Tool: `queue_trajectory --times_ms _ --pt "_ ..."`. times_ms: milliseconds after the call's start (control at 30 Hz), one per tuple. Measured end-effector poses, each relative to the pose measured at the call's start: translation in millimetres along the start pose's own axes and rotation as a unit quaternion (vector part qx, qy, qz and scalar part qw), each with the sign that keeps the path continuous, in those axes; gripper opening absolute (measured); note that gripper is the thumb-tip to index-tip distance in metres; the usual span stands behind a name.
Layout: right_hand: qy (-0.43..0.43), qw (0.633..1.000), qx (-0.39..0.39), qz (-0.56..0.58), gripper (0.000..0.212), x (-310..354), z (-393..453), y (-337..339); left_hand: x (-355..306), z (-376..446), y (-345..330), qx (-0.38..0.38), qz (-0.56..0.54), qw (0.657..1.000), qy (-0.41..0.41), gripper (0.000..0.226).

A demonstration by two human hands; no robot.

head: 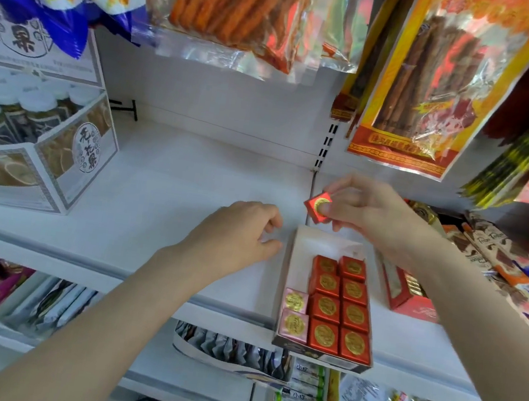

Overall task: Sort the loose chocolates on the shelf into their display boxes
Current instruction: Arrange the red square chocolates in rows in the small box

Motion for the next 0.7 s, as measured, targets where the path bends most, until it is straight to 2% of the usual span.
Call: queue_trajectory --times_ms 67,133,300,367,467,700 --pt "-0.032 0.989 0.014 0.142 0.016 -15 -26 5 -2 0 1 -0.016 -0.064 0.998 0.009 0.029" --pt "-0.061 0.975 0.02 0.214 0.02 -31 -40 6 -8 -1 -4 -0.012 -0.106 0.994 0.01 0.024" --pt "-0.056 0.972 0.015 0.226 0.025 -35 -46 16 -22 -5 -23 0.042 -0.081 0.996 -0.018 0.017" --pt "-0.037 0.986 0.007 0.16 0.025 -32 -47 19 -27 -5 -26 0.05 -0.025 0.998 -0.036 0.018" --pt "0.005 0.999 -0.035 -0.019 0.024 -29 -47 24 -30 -3 -25 0.054 0.004 0.998 -0.042 0.017" --pt "0.062 0.971 -0.053 -0.224 0.012 -32 -35 4 -31 -4 -25 0.055 0.013 0.997 -0.049 0.017"
Point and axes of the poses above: each hand's wrist, its own z-axis towards the middle knuckle, its own y-axis out of the back of the hand, x = y × z, the point moved 9 cm from there along z, towards the middle knuckle, and after that the axes turned 6 degrees about -y, right-handed, at the moved point
